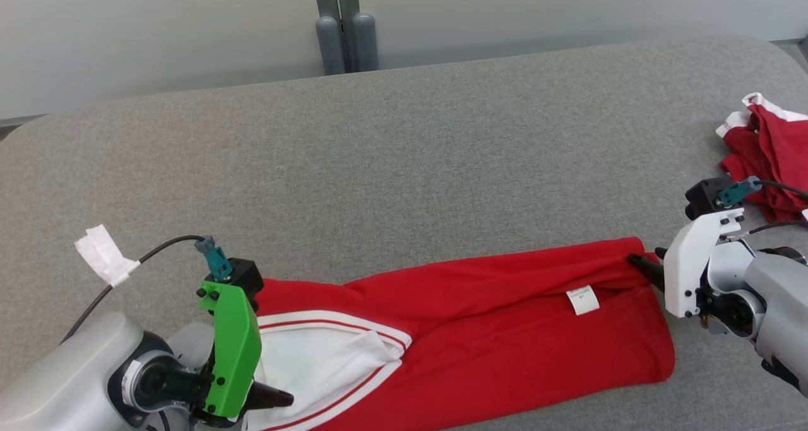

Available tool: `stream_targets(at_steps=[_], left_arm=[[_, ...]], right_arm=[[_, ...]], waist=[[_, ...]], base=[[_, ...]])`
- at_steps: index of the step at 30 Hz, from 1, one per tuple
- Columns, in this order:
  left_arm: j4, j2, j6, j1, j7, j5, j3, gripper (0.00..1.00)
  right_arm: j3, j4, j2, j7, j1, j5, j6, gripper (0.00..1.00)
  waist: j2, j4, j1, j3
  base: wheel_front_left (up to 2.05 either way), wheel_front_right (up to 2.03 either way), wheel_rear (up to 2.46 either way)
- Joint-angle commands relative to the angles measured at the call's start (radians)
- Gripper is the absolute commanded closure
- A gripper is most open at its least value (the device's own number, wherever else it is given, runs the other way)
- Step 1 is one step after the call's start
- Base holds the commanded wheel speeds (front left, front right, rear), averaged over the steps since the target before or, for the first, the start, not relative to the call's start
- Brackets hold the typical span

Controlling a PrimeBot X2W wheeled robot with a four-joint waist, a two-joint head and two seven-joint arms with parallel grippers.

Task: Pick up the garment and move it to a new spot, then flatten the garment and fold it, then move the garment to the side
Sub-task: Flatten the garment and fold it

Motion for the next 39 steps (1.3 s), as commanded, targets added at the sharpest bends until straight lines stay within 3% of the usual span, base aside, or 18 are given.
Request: stream_targets(at_steps=[1, 9, 13, 18, 24, 26, 29, 36, 39], left_arm=[[0.006, -0.003, -0.006, 0.013, -0.005, 0.001, 0.001, 0.00], [0.013, -0.003, -0.022, -0.010, -0.058, 0.017, 0.032, 0.00], [0.010, 0.008, -0.034, -0.039, -0.144, 0.073, 0.067, 0.00], [0.024, 0.003, -0.040, -0.056, -0.382, 0.199, 0.137, 0.00], [0.037, 0.015, -0.002, 0.005, -0.694, 0.360, 0.198, 0.00], [0.030, 0.019, 0.030, 0.036, -0.785, 0.389, 0.221, 0.00], [0.013, 0.017, 0.077, 0.094, -0.911, 0.425, 0.254, 0.00], [-0.023, -0.040, 0.223, 0.266, -1.208, 0.450, 0.347, 0.00], [-0.032, -0.072, 0.251, 0.339, -1.285, 0.442, 0.391, 0.00]], right_arm=[[0.005, 0.002, 0.001, -0.012, -0.012, 0.005, 0.000, 0.00], [0.001, -0.032, -0.017, -0.088, -0.037, 0.040, 0.000, 0.00], [-0.017, -0.076, -0.041, -0.158, -0.050, 0.047, 0.000, 0.00], [-0.061, -0.132, -0.073, -0.322, -0.055, 0.031, 0.000, 0.00], [-0.139, -0.129, -0.067, -0.473, -0.005, -0.027, 0.000, 0.00], [-0.200, -0.129, -0.060, -0.483, 0.018, -0.051, 0.000, 0.00], [-0.369, -0.160, -0.035, -0.483, 0.077, -0.138, 0.000, 0.00], [-0.774, -0.297, 0.105, -0.483, 0.355, -0.413, 0.000, 0.00], [-0.891, -0.373, 0.165, -0.483, 0.454, -0.517, 0.000, 0.00]], waist=[[-0.0001, 0.000, 0.0000, -0.001], [-0.0001, 0.003, 0.0000, -0.009], [-0.0001, 0.005, 0.0000, -0.018], [-0.0001, 0.004, 0.0000, -0.032], [-0.0001, -0.002, 0.0000, -0.046], [-0.0001, -0.003, 0.0000, -0.048], [-0.0001, -0.003, 0.0000, -0.050], [-0.0001, 0.005, 0.0000, -0.057], [-0.0001, 0.005, 0.0000, -0.060]], base=[[0.00, 0.00, 0.00], [0.00, 0.00, 0.00], [0.00, 0.00, 0.00], [0.00, 0.00, 0.00], [0.00, 0.00, 0.00], [0.00, 0.00, 0.00], [0.00, 0.00, 0.00], [0.00, 0.00, 0.00], [0.00, 0.00, 0.00]])
